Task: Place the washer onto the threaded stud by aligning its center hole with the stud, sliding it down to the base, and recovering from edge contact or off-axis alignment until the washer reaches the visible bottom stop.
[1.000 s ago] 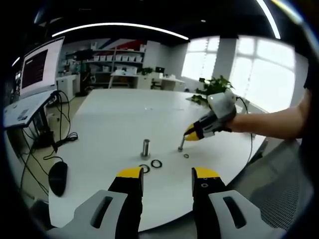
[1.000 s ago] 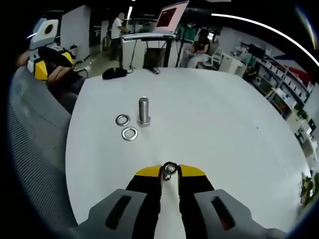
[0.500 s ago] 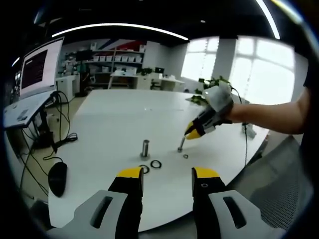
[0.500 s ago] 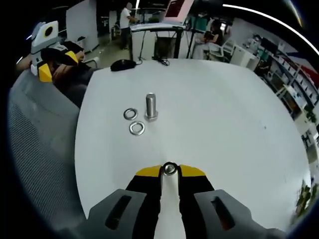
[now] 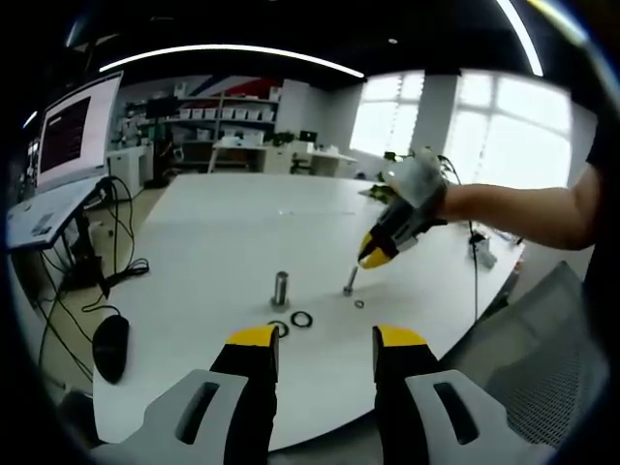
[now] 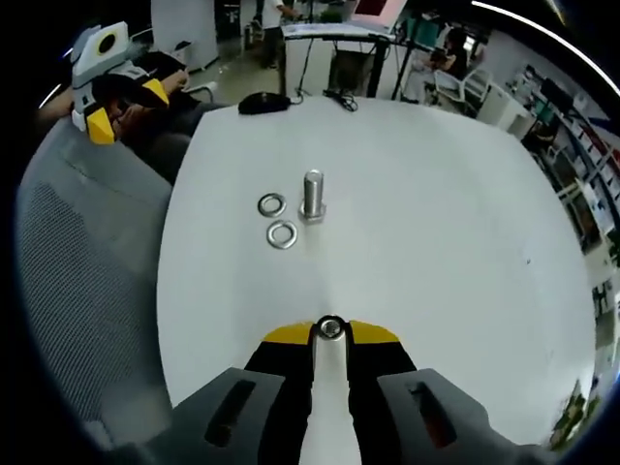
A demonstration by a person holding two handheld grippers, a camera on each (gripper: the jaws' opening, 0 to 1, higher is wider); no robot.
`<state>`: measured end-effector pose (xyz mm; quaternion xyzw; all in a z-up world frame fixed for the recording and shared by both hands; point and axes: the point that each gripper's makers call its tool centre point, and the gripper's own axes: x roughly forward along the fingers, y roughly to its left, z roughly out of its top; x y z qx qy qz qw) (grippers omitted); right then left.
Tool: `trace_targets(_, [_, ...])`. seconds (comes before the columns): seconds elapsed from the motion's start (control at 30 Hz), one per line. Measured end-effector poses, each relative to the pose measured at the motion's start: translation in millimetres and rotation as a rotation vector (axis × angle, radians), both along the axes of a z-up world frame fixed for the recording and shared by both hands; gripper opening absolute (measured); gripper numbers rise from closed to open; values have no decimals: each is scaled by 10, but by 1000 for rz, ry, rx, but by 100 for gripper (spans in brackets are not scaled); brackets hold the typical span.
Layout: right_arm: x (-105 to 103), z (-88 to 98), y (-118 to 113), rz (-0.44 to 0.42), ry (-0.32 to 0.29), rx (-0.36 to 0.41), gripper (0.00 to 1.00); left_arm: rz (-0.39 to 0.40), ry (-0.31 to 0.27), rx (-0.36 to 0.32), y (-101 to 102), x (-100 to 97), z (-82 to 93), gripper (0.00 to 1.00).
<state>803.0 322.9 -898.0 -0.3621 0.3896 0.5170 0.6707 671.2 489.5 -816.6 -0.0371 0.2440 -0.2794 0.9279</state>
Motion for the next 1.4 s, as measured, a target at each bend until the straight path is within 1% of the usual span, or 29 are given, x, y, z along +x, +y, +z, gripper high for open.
trace_targets(0.07, [5,6,-6,8,0,-22,13,-1,0,0,-2,-1,0,36])
trace_targets(0.23, [58,78,21,33,-11,-42,13,-3,0,-1,-6,-4,1,36])
trace_targets(0.33, [58,97,10,83,-10,-75,13,-2,0,-2,-5,-1,1,36])
trace_targets(0.37, [46,99,11,85,2,-84,13,-2,0,-2,-4,-2,1,36])
trace_targets(0.47, [5,79,10,132,23,-116,13,-2,1,-2,-3,0,0,36])
trace_targets(0.5, [5,70,5,146,20,-128,13,-2,2,-2,-4,-3,-1,36])
trace_targets(0.53, [26,64,5,159,2,-142,13,-3,3,-1,-4,-2,-3,36])
trace_targets(0.77, [38,9,32,185,-11,-161,13,2,4,-2,6,0,-6,36])
trace_targets(0.87, [46,0,55,190,-11,-154,13,1,4,-2,6,0,-6,36])
trace_targets(1.4, [75,-98,40,174,4,-172,13,0,6,-3,5,0,-9,36])
